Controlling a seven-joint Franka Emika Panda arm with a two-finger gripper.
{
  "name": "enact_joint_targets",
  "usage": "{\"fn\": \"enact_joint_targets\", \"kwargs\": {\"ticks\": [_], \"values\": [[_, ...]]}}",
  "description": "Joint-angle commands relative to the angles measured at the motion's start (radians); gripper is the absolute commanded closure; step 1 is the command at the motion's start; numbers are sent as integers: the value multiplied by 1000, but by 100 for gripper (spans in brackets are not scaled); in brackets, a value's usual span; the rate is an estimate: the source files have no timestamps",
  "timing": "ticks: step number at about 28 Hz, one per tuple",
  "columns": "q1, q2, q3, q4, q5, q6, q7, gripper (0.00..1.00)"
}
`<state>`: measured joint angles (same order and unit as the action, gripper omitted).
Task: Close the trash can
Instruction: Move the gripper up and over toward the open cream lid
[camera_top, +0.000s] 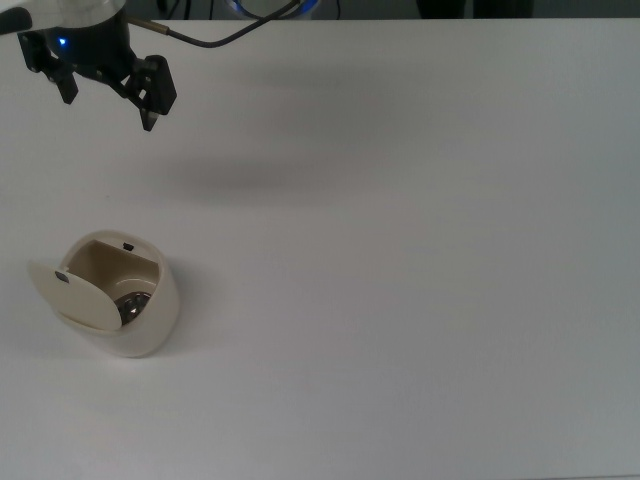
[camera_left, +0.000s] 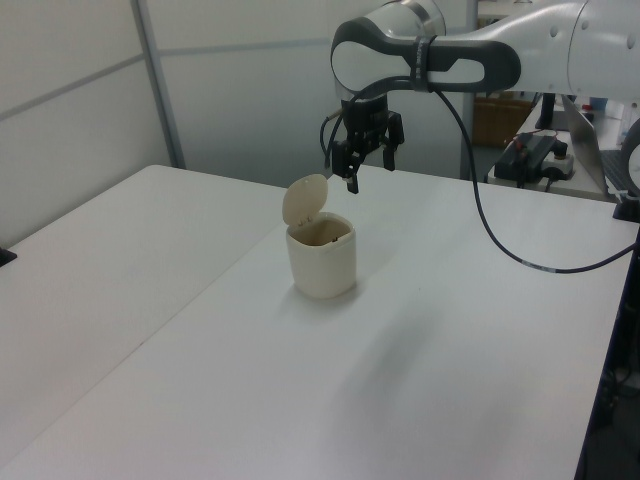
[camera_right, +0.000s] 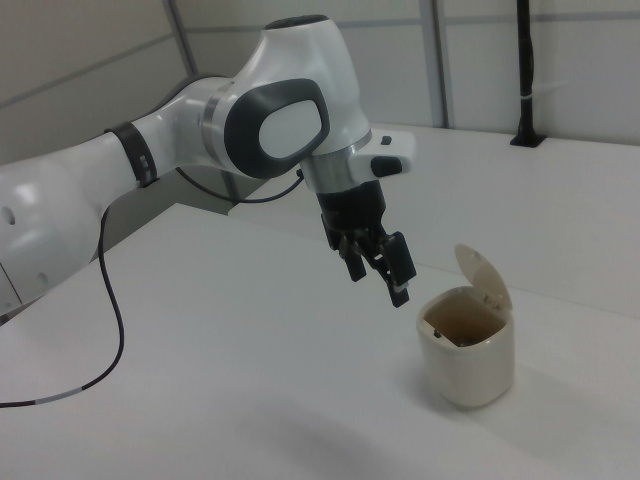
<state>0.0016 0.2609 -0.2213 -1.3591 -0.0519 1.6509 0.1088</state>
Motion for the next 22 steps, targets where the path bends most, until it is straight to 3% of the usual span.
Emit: {"fn": "enact_joint_targets", "kwargs": {"ticks": [1,14,17,19,22], "values": [[-8,-6,-10,5,46,-20,-17,0],[-12,0,-10,5,60,-2,-18,0],[-25,1,-10,5,95,15,-23,1],[-34,0,-10,3,142,62,-15,17],[-34,6,-9,3,159,127,-8,31]]}}
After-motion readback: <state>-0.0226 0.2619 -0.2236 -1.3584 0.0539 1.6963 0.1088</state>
